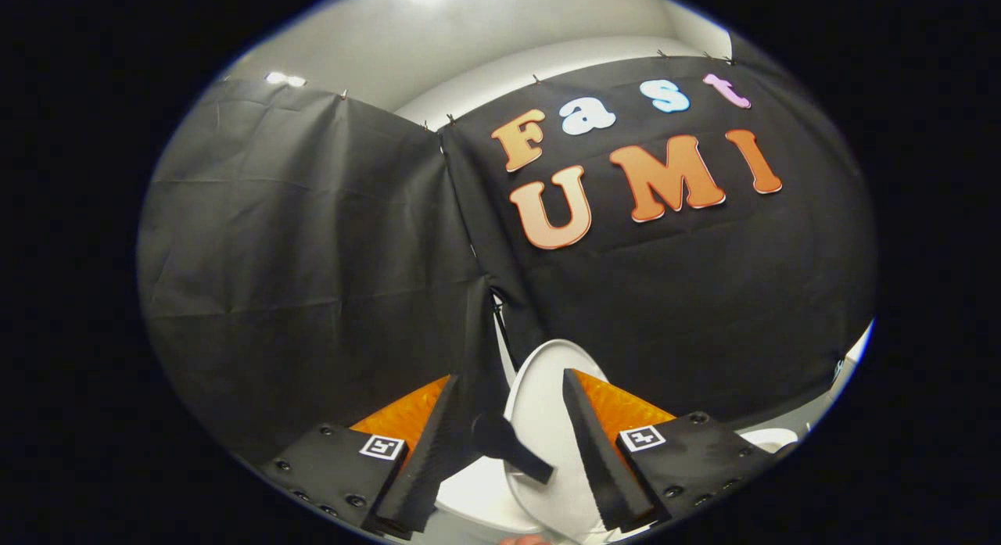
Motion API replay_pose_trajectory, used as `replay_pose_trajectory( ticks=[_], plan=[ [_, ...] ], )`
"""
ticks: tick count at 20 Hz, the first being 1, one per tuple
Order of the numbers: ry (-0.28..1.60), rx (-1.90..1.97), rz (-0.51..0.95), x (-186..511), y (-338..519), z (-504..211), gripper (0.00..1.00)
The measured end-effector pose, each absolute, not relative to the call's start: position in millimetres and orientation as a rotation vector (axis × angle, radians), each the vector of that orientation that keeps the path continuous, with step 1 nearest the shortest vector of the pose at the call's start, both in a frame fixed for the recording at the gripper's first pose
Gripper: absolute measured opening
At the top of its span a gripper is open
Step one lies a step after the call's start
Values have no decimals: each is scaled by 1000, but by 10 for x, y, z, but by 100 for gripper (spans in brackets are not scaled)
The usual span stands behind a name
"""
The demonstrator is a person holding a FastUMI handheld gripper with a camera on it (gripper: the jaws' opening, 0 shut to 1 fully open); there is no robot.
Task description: Open the toilet lid.
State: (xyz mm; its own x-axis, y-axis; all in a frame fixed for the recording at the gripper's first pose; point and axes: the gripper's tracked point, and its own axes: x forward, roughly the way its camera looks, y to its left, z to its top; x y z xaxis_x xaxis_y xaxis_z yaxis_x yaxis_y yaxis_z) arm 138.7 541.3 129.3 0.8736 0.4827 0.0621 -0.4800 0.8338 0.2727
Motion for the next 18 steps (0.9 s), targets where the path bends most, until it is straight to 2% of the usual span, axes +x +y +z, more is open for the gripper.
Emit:
replay_pose_trajectory(
  ticks=[2,6,12,18],
  plan=[
    [-23,253,487,1460,5120,1423,85],
    [-104,165,413,1627,4418,1674,85],
    [-109,101,401,1667,3465,1541,85],
    [-104,16,284,1694,2228,1368,86]
  ],
)
